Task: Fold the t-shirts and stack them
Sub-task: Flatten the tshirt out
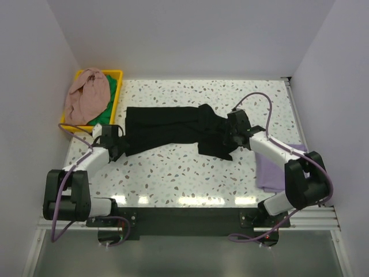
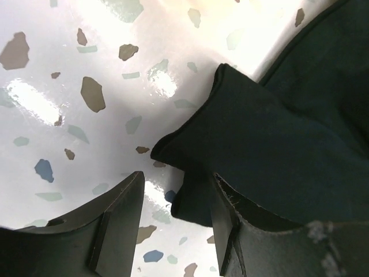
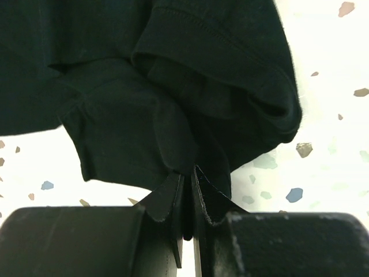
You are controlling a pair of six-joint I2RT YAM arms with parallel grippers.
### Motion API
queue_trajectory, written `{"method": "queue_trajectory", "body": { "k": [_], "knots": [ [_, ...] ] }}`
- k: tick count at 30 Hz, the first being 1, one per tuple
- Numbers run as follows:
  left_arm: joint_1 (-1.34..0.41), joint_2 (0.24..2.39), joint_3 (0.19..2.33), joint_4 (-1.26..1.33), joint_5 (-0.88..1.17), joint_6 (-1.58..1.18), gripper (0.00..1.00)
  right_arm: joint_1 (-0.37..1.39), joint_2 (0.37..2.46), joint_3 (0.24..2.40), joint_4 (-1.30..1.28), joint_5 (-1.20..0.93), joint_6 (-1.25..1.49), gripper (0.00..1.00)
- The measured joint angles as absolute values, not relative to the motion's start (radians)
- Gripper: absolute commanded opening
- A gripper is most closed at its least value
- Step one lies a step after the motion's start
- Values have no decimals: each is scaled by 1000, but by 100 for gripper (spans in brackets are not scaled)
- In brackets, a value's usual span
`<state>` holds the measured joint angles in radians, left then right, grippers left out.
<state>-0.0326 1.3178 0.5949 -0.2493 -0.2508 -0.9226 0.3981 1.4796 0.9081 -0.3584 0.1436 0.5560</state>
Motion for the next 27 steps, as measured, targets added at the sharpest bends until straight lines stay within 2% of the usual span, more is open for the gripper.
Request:
{"method": "queue_trajectory", "body": {
  "k": [6,9,12,20,22,27],
  "knots": [
    [-23,1352,569,-150,-248,-949,53,398,1485,908,-356,115,540,11],
    [-21,1372,569,-106,-255,-955,49,398,1485,908,-354,108,535,11],
    [-20,1387,569,-84,-265,-962,40,398,1485,908,-352,107,532,11],
    [-20,1382,573,-77,-278,-967,3,398,1485,908,-352,105,530,12],
    [-20,1363,579,-92,-282,-959,0,397,1485,908,-352,105,530,12],
    [-20,1299,617,-121,-292,-946,0,391,1485,908,-352,106,530,12]
  ]
}}
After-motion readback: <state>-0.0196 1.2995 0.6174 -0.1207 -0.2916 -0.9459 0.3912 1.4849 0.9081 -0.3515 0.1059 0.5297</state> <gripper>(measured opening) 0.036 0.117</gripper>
